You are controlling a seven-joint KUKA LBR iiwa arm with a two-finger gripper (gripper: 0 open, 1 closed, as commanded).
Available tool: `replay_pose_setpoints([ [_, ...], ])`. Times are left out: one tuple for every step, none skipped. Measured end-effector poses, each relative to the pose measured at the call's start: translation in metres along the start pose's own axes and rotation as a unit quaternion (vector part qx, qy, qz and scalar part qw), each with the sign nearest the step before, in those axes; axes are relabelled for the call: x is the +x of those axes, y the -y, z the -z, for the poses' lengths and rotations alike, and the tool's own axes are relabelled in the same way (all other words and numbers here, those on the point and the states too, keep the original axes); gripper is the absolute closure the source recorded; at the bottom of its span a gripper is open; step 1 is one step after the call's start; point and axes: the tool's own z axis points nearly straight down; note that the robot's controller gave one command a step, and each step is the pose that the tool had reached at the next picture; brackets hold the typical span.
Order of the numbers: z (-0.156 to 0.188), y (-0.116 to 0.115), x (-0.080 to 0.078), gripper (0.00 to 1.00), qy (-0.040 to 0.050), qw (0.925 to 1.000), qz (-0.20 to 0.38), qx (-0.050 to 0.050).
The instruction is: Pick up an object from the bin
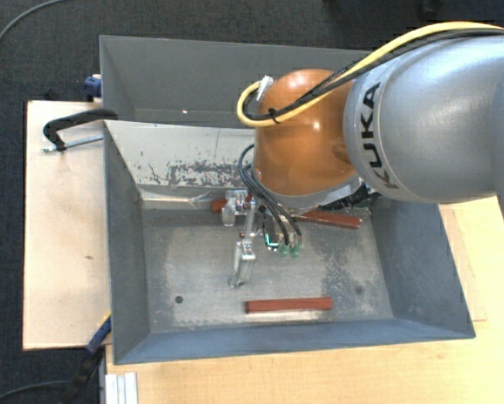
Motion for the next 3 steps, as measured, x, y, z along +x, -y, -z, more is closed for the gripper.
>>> replay_pose_setpoints([
  [-0.009,0.053,0.016,0.0,0.0024,0.999,-0.045,0.001],
  [-0.085,0.043,0.027,0.0,0.0007,0.9953,0.096,0.0],
  [-0.121,0.098,0.012,0.0,0.0024,0.992,0.126,0.001],
])
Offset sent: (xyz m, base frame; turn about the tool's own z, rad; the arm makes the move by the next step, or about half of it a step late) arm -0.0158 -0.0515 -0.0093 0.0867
